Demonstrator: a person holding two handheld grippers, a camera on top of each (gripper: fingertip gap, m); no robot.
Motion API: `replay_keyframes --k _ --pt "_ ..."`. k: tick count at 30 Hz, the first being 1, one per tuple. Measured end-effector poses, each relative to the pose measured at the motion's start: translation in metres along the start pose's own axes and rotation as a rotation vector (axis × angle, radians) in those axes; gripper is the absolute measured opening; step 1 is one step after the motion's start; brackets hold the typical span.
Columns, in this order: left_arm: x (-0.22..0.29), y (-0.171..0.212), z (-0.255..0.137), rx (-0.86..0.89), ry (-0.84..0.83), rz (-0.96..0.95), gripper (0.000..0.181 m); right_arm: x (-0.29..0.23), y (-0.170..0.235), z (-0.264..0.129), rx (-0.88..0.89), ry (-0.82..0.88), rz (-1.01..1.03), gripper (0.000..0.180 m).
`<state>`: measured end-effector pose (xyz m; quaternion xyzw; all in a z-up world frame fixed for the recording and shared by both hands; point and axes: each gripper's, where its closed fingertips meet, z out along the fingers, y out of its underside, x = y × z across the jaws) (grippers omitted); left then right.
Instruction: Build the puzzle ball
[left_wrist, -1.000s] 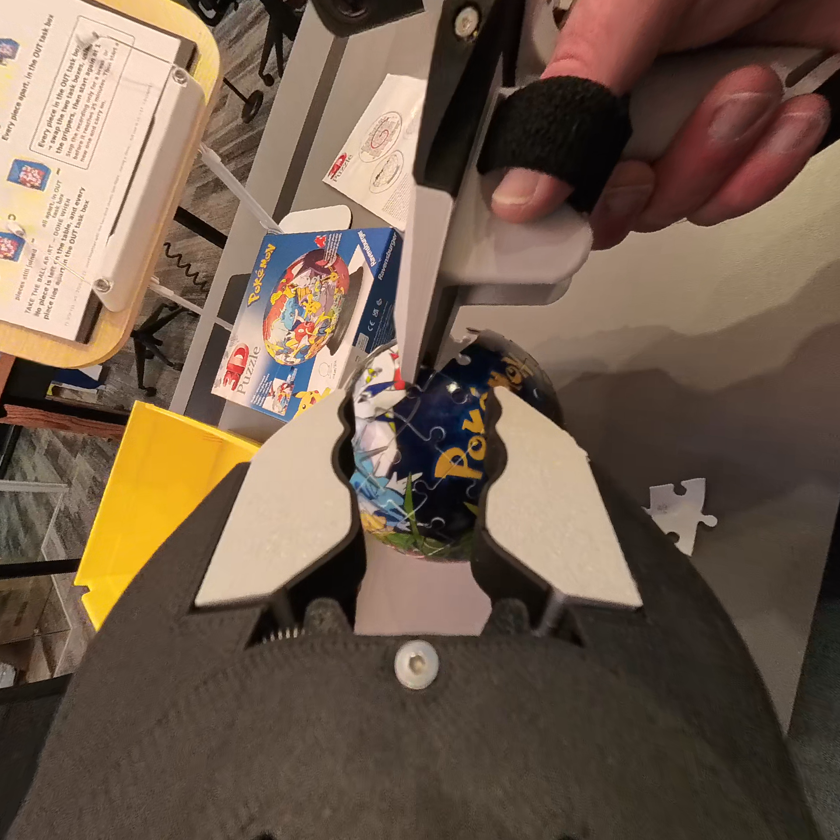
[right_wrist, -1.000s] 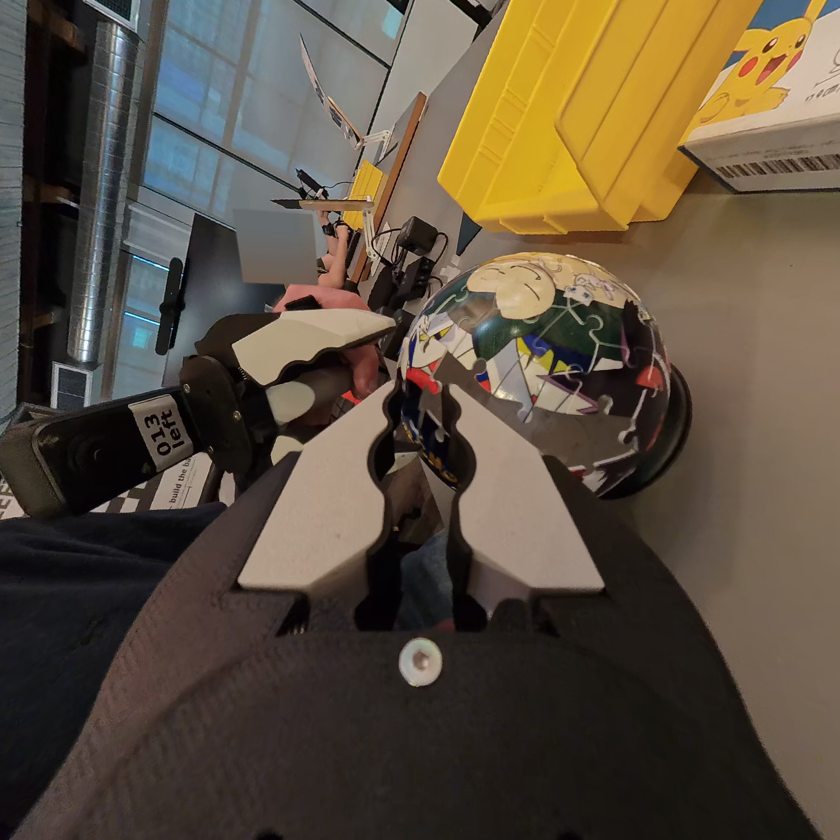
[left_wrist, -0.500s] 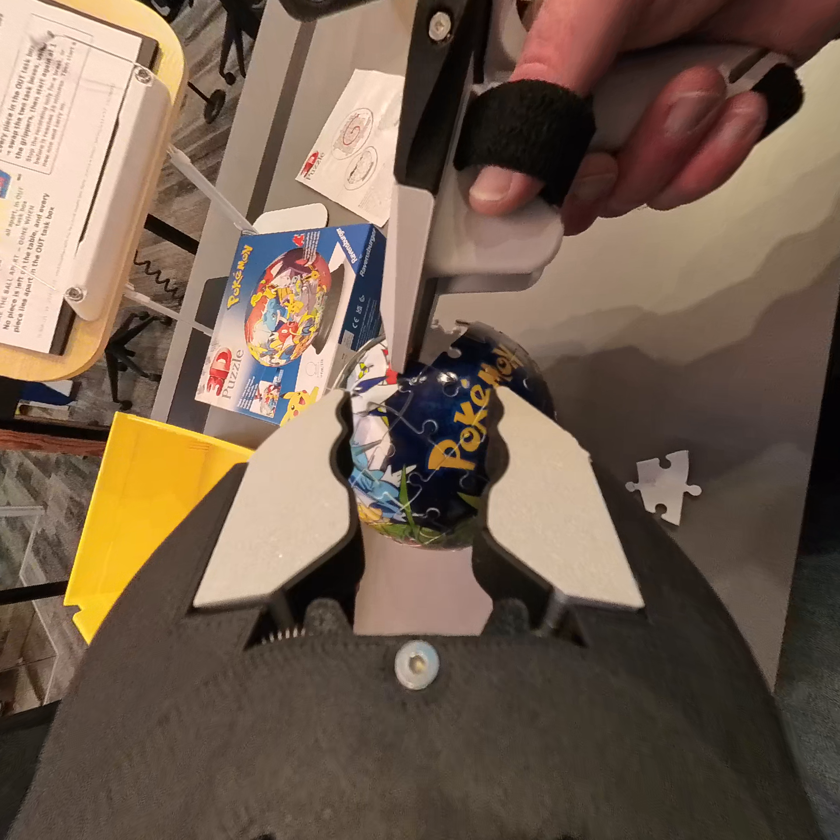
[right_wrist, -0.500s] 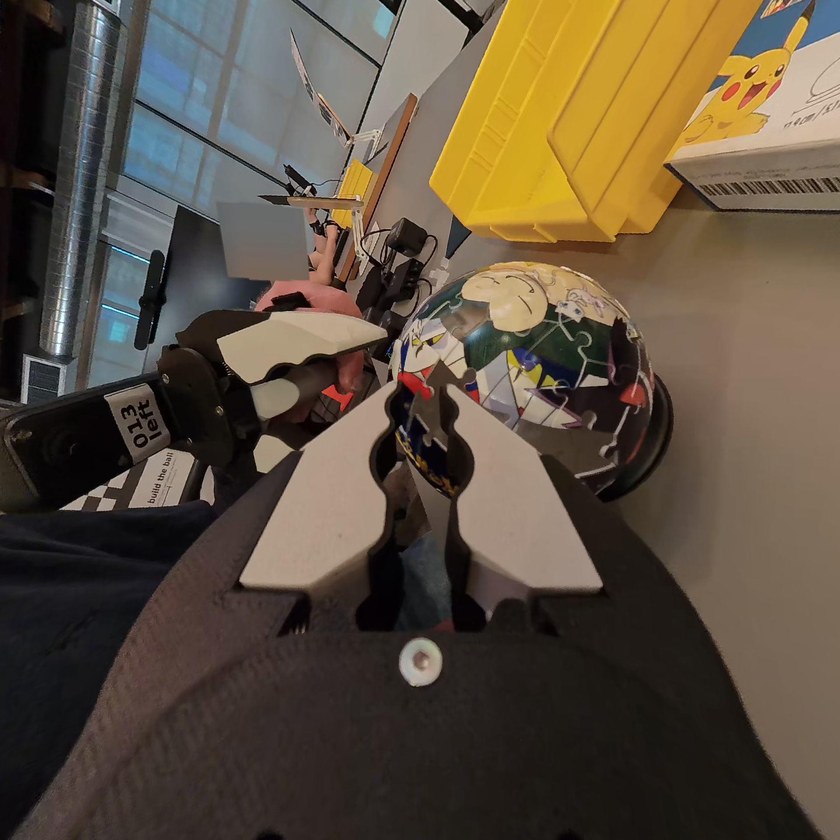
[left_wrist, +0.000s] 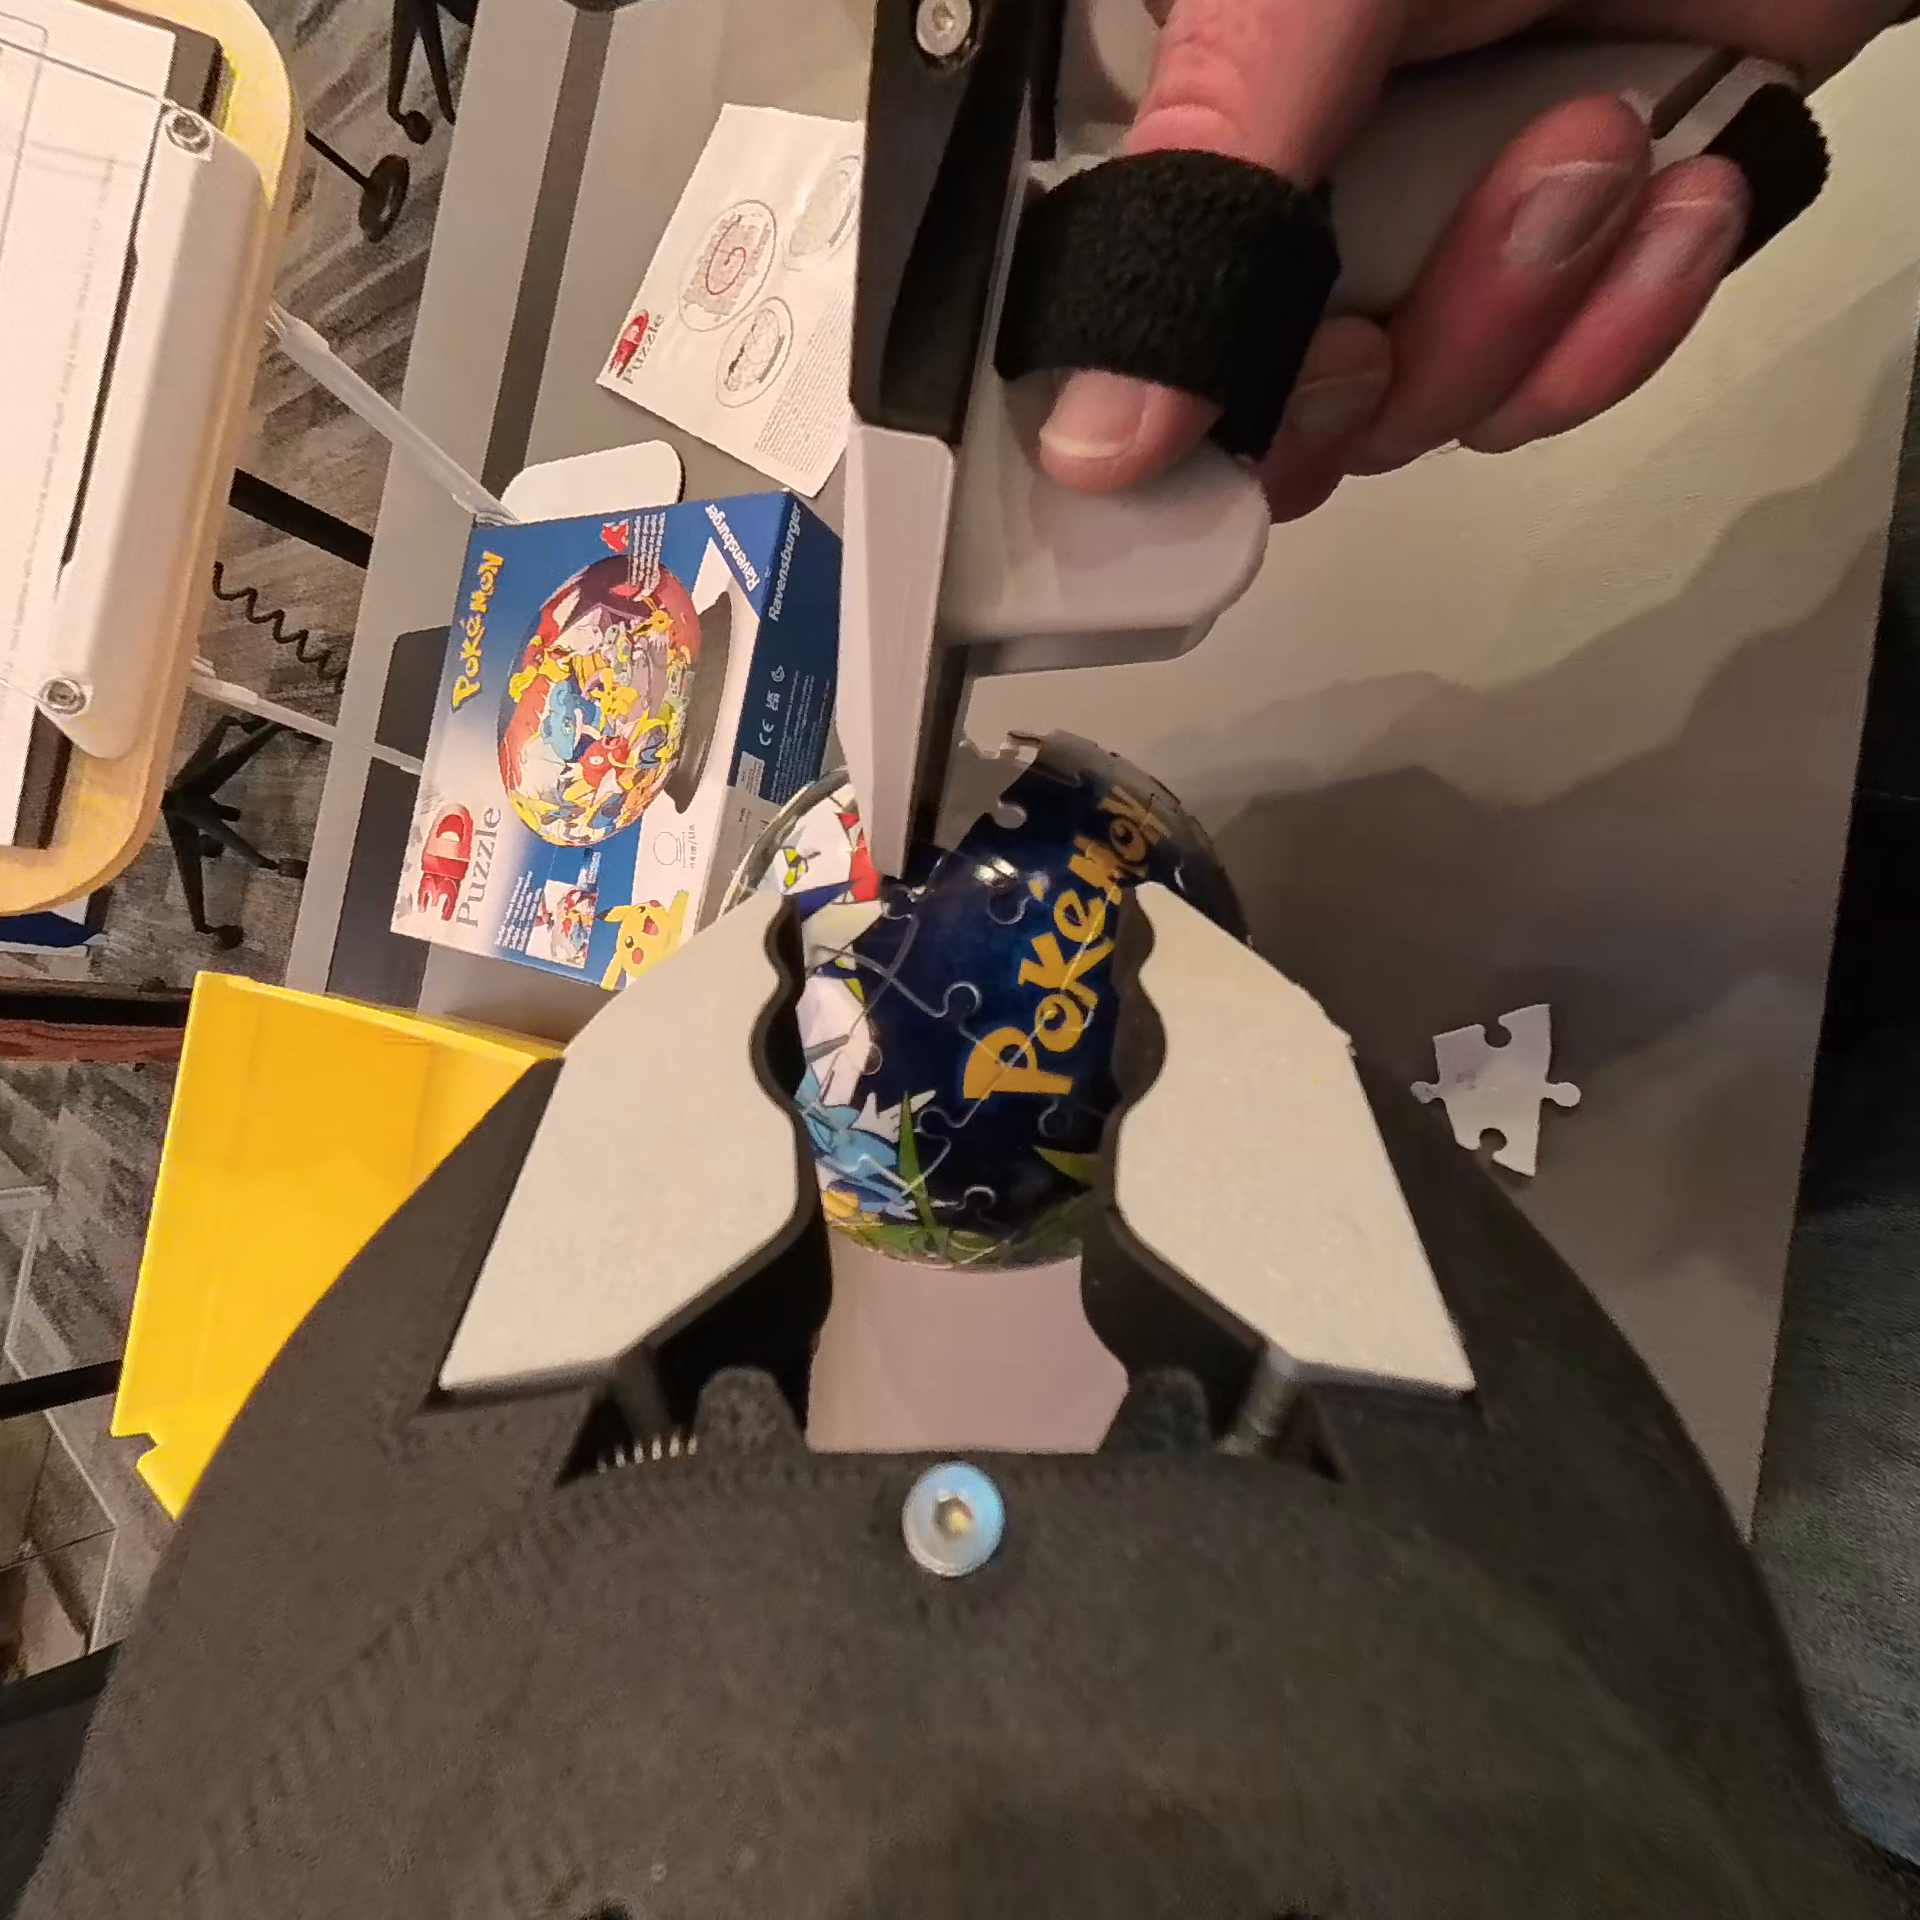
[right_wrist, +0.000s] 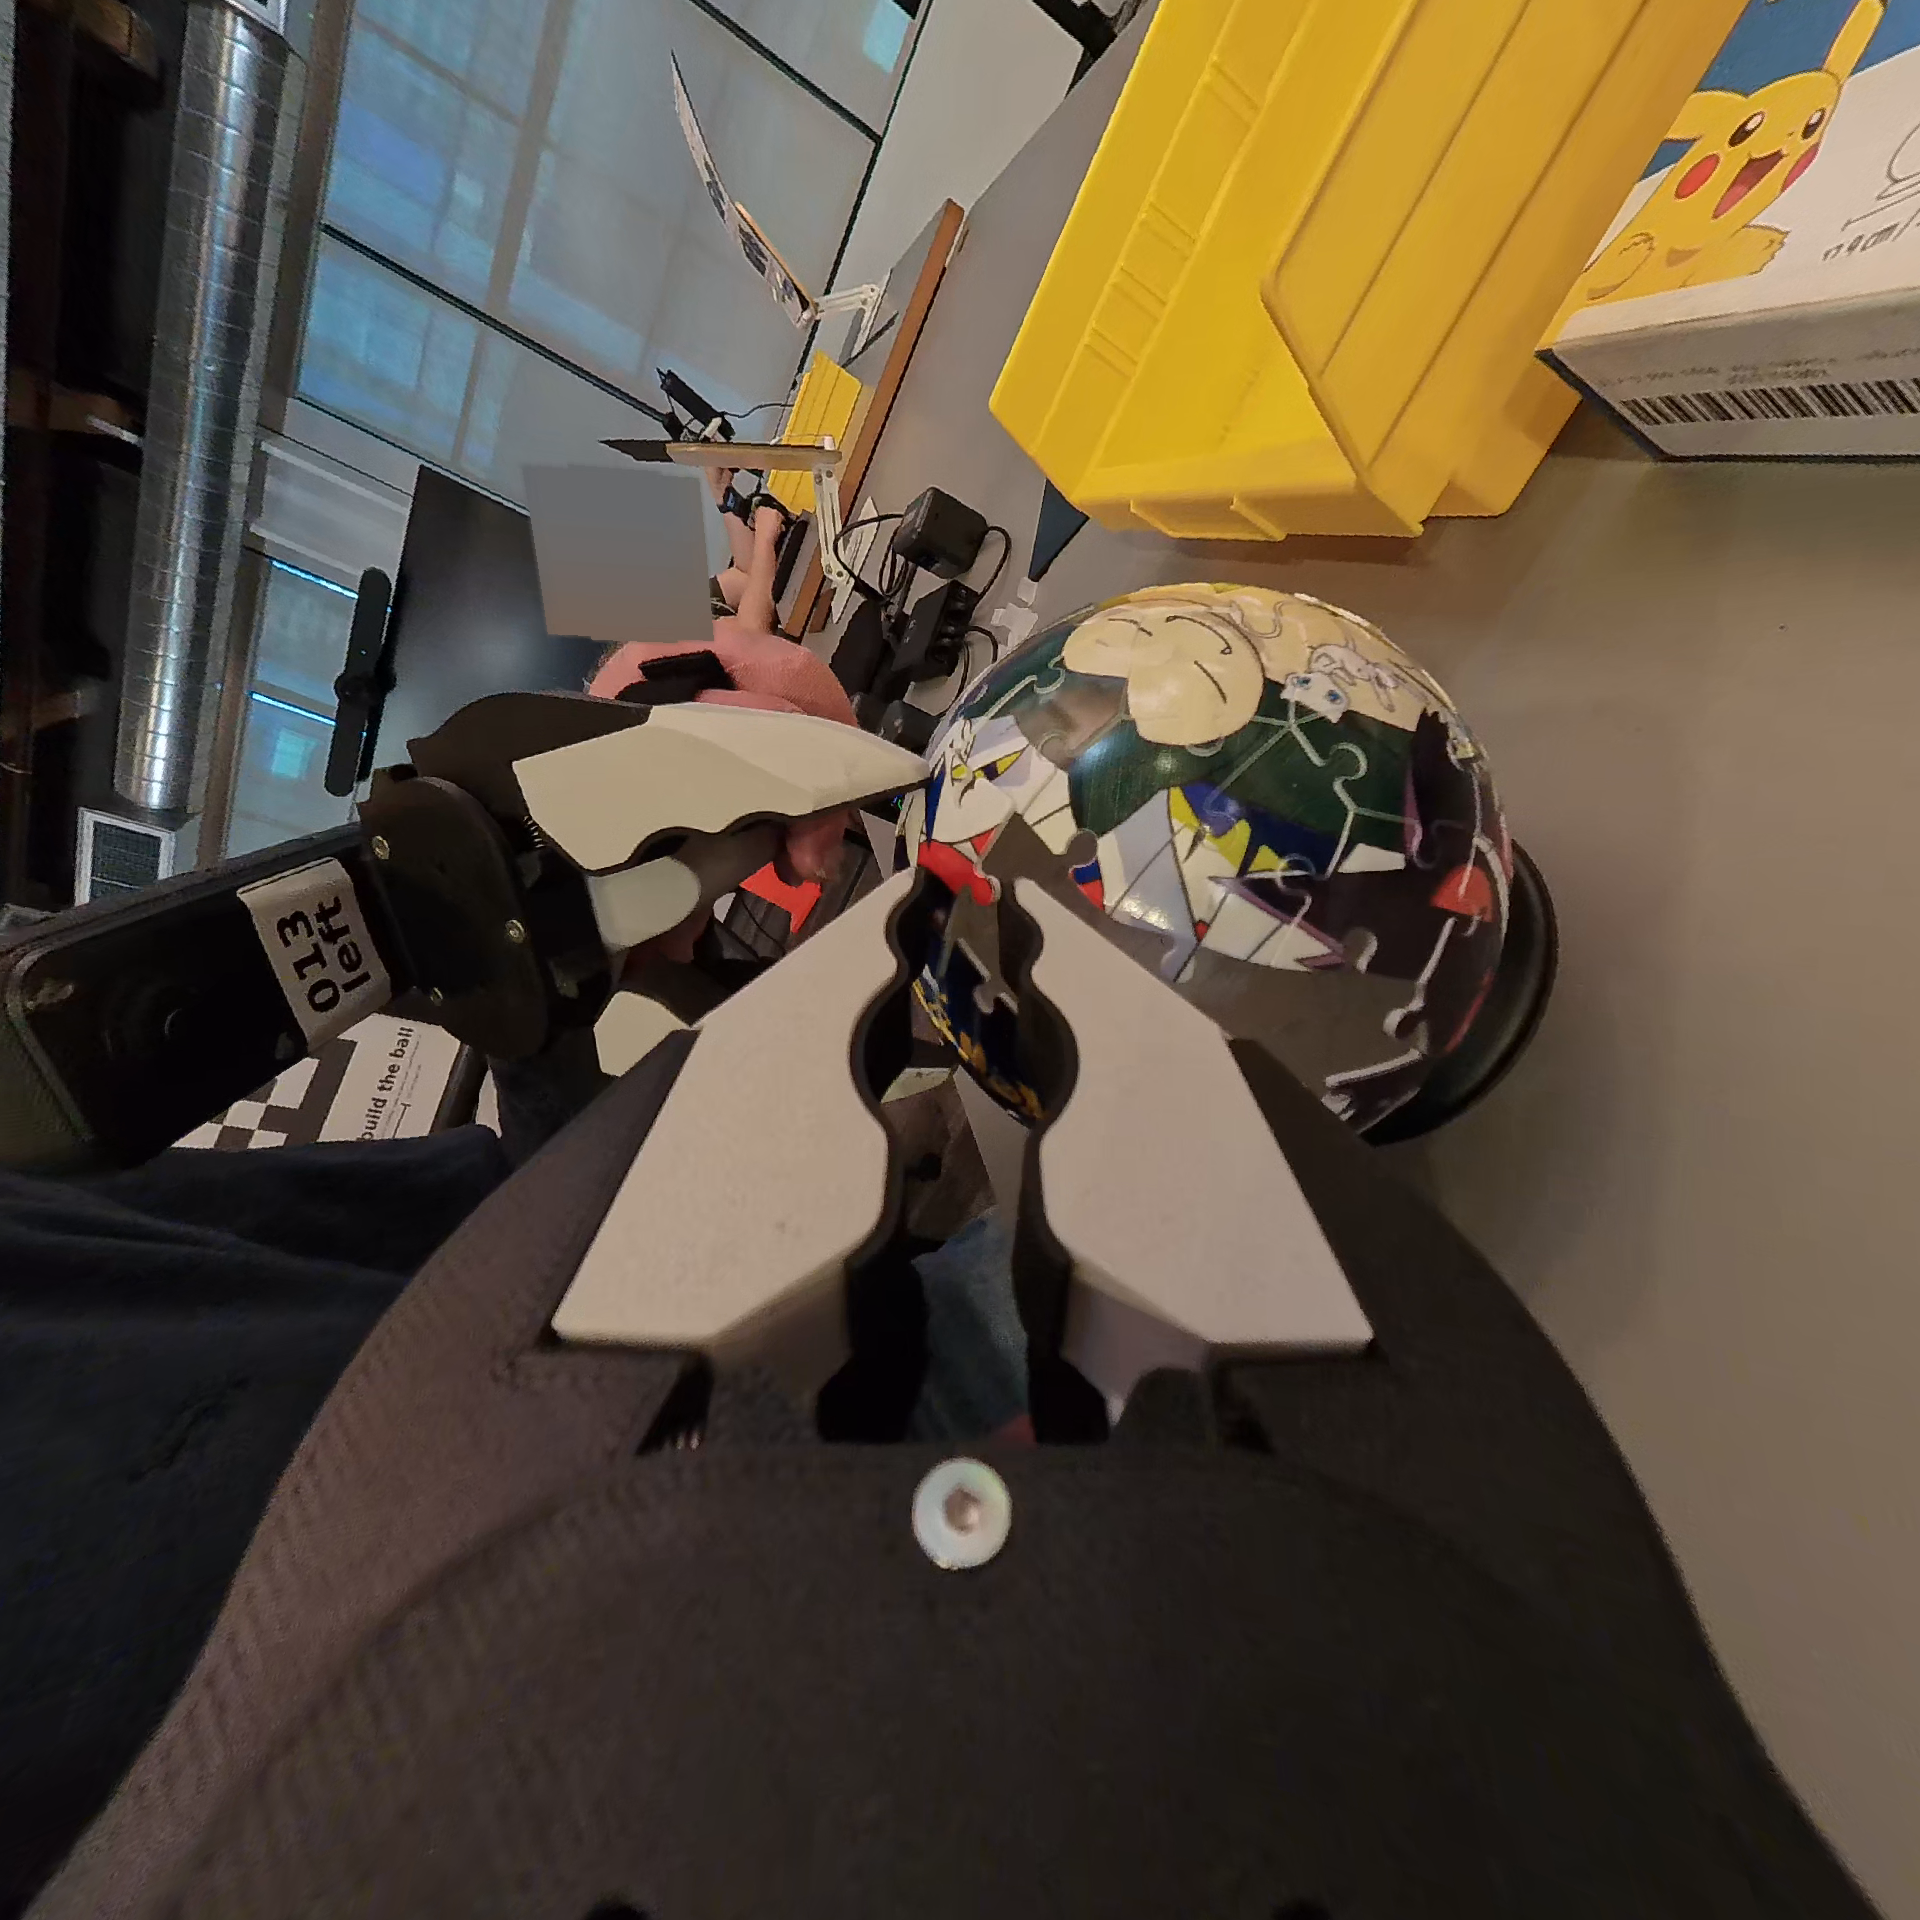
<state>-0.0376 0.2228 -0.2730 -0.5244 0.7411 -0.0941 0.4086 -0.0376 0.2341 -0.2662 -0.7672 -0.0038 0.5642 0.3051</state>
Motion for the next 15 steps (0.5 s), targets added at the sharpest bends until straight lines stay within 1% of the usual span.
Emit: replay_keyframes --k 1,8,15 --pt "0.0 -0.0001 0.0002 -0.002 0.004 0.002 0.057 -0.0001 0.0002 -0.0001 0.001 -0.002 0.005 0.011" --pt "-0.0001 -0.0004 0.0008 -0.005 0.023 0.006 0.057 -0.0006 0.0025 -0.001 -0.001 -0.013 0.015 0.011" --pt "0.0002 -0.0005 0.001 -0.006 0.037 0.019 0.057 0.0025 -0.0071 -0.0059 0.039 -0.011 0.021 0.012"
